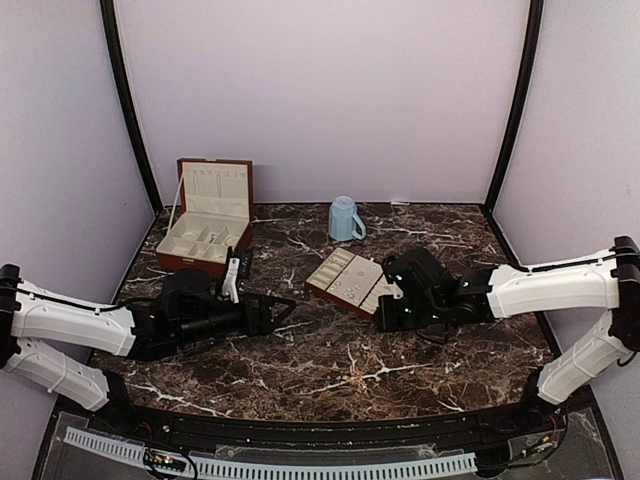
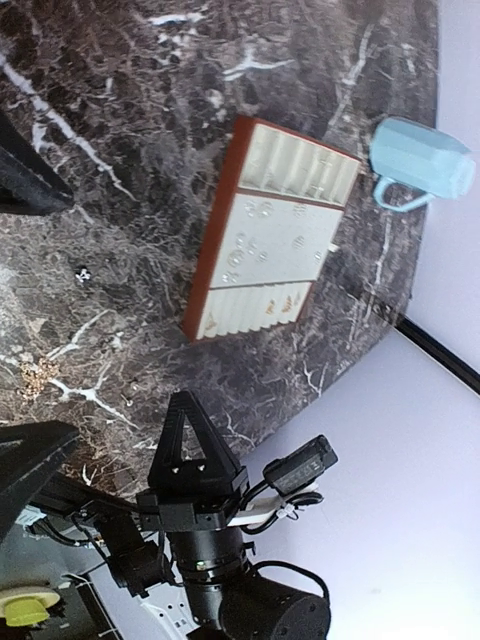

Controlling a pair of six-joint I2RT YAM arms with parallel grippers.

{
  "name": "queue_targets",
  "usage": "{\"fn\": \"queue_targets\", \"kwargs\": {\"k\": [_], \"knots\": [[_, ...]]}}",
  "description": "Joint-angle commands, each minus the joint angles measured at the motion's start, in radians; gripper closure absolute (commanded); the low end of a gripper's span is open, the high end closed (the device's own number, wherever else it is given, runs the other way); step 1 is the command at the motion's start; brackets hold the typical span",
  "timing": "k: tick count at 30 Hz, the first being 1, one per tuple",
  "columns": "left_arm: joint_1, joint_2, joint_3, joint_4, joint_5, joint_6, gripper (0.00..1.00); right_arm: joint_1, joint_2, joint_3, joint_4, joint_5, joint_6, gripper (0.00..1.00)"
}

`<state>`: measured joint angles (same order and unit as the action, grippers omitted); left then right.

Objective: Organize the mixed jewelry
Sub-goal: Pick up the earring from the center of the board, then pass from the right arm to the left

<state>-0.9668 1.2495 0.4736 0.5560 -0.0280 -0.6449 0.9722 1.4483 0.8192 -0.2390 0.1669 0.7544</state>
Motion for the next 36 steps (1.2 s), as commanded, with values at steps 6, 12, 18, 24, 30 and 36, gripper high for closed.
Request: {"fn": "queue_targets", "kwargs": {"k": [6, 12, 18, 24, 30, 36], "knots": [[-0.017, -0.084, -0.069, 0.295, 0.061, 0.388, 0.26, -0.01, -0.118, 0.006, 0.208, -0.185, 0.119, 1.0], [-0.063, -0.003, -0.07, 0.484, 0.079, 0.548, 0.26, -0.011, -0.172, 0.039, 0.285, -0.255, 0.19, 1.0], [-0.085, 0.132, -0.01, 0.637, 0.087, 0.616, 0.26, -0.01, -0.19, 0.082, 0.342, -0.305, 0.244, 1.0], [-0.091, 0.265, 0.111, 0.667, 0.159, 0.628, 0.33, -0.01, -0.188, 0.12, 0.38, -0.334, 0.271, 1.0], [-0.092, 0.317, 0.189, 0.645, 0.177, 0.626, 0.5, -0.01, -0.184, 0.143, 0.381, -0.347, 0.273, 1.0], [-0.092, 0.336, 0.211, 0.612, 0.158, 0.621, 0.59, -0.01, -0.184, 0.142, 0.404, -0.369, 0.282, 1.0]]}}
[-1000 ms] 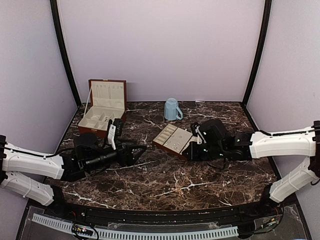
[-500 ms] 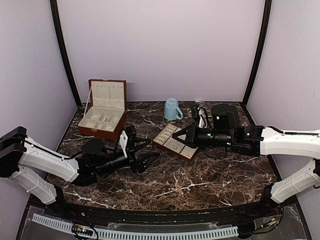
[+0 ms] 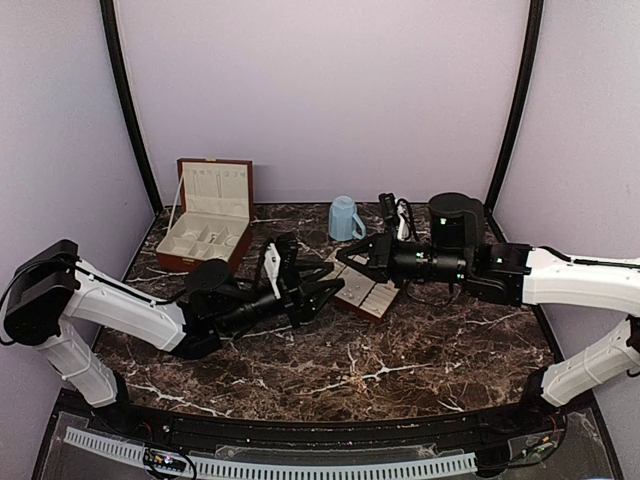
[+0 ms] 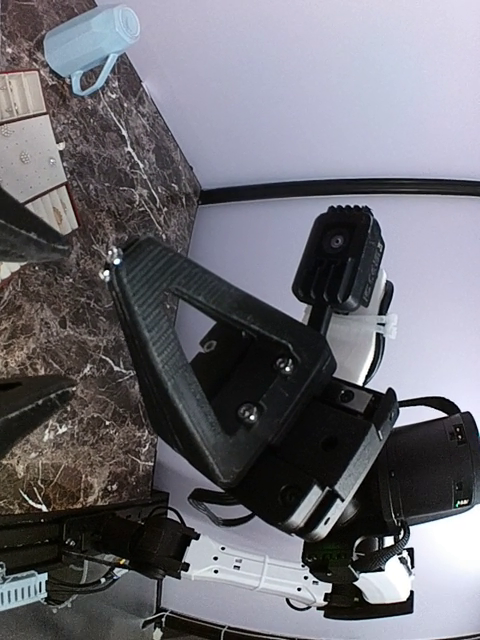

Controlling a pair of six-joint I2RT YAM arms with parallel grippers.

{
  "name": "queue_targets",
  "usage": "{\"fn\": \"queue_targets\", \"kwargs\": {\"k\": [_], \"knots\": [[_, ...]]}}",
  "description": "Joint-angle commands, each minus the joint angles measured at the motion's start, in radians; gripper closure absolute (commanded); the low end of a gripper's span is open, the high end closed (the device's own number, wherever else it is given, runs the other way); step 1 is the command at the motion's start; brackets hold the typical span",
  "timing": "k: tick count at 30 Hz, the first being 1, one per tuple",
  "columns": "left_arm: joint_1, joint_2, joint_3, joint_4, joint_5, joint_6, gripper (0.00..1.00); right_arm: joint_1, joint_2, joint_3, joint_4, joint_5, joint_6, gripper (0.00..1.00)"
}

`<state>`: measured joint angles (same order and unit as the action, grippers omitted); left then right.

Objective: Organize the mixed jewelry
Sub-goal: Pass from the right arm to the left

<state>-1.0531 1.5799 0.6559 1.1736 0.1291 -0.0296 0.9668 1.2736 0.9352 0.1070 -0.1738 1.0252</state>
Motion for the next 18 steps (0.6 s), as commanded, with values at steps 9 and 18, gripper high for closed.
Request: {"fn": "queue_targets", "kwargs": {"k": [9, 18], "knots": [[-0.005, 0.02, 0.065, -0.042, -0.02, 0.0, 0.72, -0.004, -0.003, 0.023, 0.066, -0.051, 0.019, 1.0], [-0.005, 0.015, 0.072, -0.066, -0.062, 0.003, 0.76, -0.004, -0.005, 0.021, 0.062, -0.058, 0.025, 1.0]]}}
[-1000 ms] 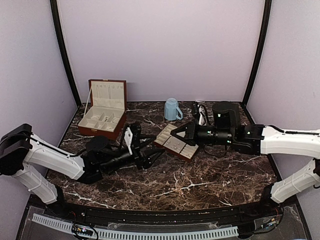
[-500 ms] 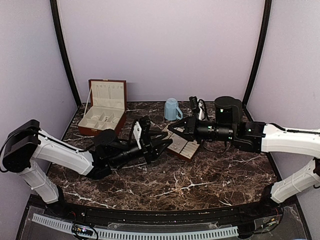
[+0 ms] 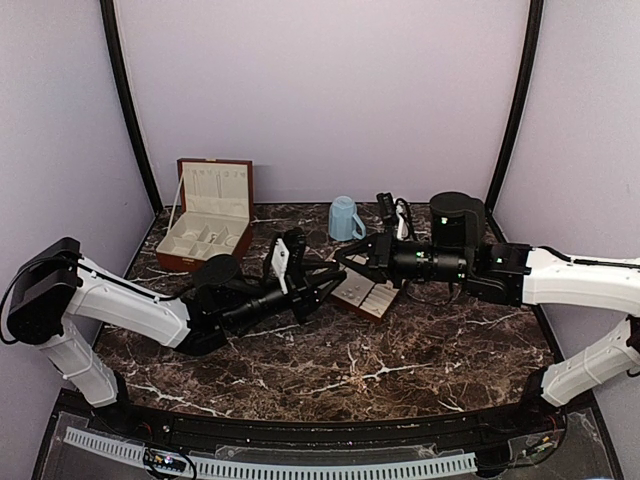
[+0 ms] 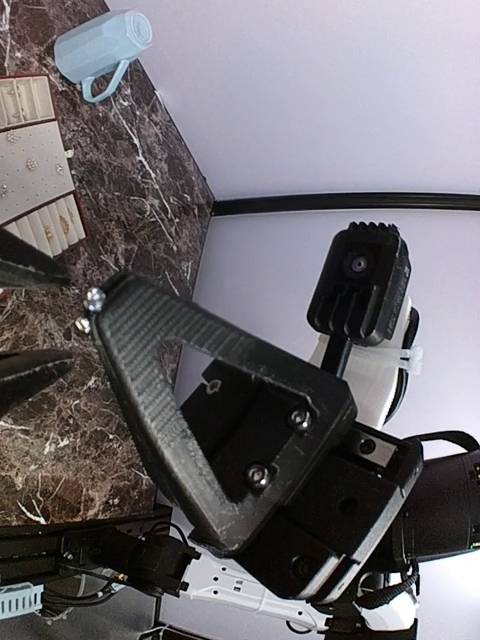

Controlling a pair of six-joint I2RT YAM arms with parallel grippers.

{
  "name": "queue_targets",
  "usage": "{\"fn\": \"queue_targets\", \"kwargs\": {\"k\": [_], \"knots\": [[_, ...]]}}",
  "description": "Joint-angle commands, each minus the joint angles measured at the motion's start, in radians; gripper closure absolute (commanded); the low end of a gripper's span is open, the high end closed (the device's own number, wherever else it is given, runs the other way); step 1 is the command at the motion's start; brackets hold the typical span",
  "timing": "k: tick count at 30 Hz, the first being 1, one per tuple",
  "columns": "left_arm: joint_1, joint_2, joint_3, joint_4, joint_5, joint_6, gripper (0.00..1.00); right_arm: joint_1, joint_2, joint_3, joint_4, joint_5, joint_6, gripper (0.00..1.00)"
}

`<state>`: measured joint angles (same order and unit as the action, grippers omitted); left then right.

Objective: Organize the mixed jewelry
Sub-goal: Pass from the right arm to the left

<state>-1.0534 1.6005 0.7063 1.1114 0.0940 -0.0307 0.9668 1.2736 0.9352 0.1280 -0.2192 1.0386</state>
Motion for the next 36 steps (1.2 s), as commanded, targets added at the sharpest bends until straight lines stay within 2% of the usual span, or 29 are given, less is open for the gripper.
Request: {"fn": "queue_targets", "kwargs": {"k": [1, 36], "knots": [[-0.005, -0.009, 0.02, -0.004, -0.028, 0.005, 0.77, -0.004, -0.005, 0.02, 0.04, -0.012, 0.012, 1.0], [-0.005, -0.055, 0.001, 0.019, -0.015, 0.025, 0.78, -0.004, 0.006, -0.023, -0.007, 0.027, 0.046, 1.0]]}}
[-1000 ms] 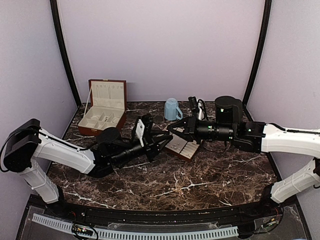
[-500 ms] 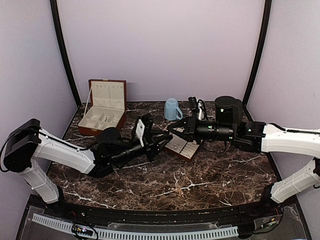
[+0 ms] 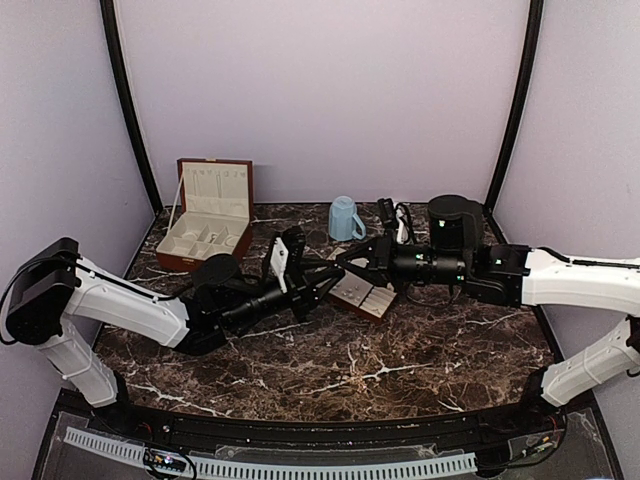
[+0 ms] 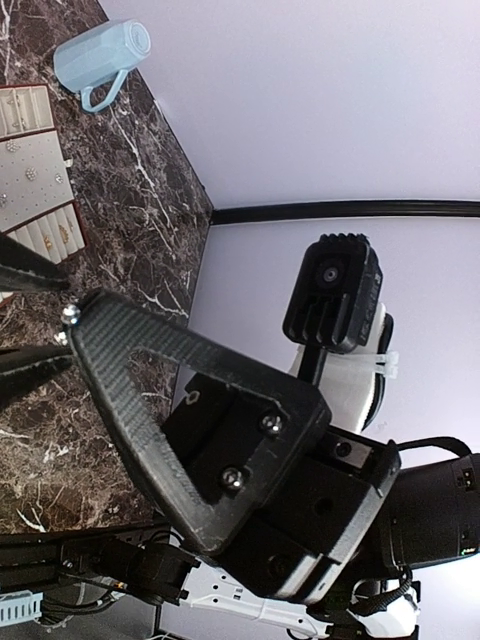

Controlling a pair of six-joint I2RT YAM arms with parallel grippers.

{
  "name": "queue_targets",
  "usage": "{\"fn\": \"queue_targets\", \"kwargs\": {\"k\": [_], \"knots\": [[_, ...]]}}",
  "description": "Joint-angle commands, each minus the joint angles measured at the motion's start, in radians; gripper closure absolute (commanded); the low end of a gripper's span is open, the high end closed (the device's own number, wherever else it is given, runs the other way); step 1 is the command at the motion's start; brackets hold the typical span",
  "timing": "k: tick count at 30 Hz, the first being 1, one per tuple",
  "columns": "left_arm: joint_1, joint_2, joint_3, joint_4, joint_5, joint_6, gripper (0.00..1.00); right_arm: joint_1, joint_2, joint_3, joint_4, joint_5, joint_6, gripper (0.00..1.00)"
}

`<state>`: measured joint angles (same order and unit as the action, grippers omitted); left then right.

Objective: Organize the mixed jewelry
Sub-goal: Pass from the right arm to the left

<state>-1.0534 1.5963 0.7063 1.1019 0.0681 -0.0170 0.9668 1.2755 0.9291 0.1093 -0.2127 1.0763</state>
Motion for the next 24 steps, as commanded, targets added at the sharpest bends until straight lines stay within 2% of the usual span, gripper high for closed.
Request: {"fn": "queue_targets", "kwargs": {"k": [1, 14, 22, 24], "knots": [[-0.005, -0.053, 0.001, 0.029, 0.015, 0.011, 0.78, -0.004, 0.005, -0.018, 0.015, 0.019, 0.01, 1.0], [-0.005, -0.046, 0.005, 0.012, 0.019, 0.0, 0.84, -0.004, 0.004, -0.018, 0.033, 0.008, 0.014, 1.0], [-0.005, -0.051, 0.007, 0.01, 0.017, 0.008, 0.92, -0.005, 0.002, -0.038, 0.026, 0.014, 0.032, 1.0], [-0.005, -0.052, 0.007, 0.008, 0.016, 0.009, 0.97, -0.005, 0.002, -0.041, 0.022, 0.017, 0.035, 1.0]]}}
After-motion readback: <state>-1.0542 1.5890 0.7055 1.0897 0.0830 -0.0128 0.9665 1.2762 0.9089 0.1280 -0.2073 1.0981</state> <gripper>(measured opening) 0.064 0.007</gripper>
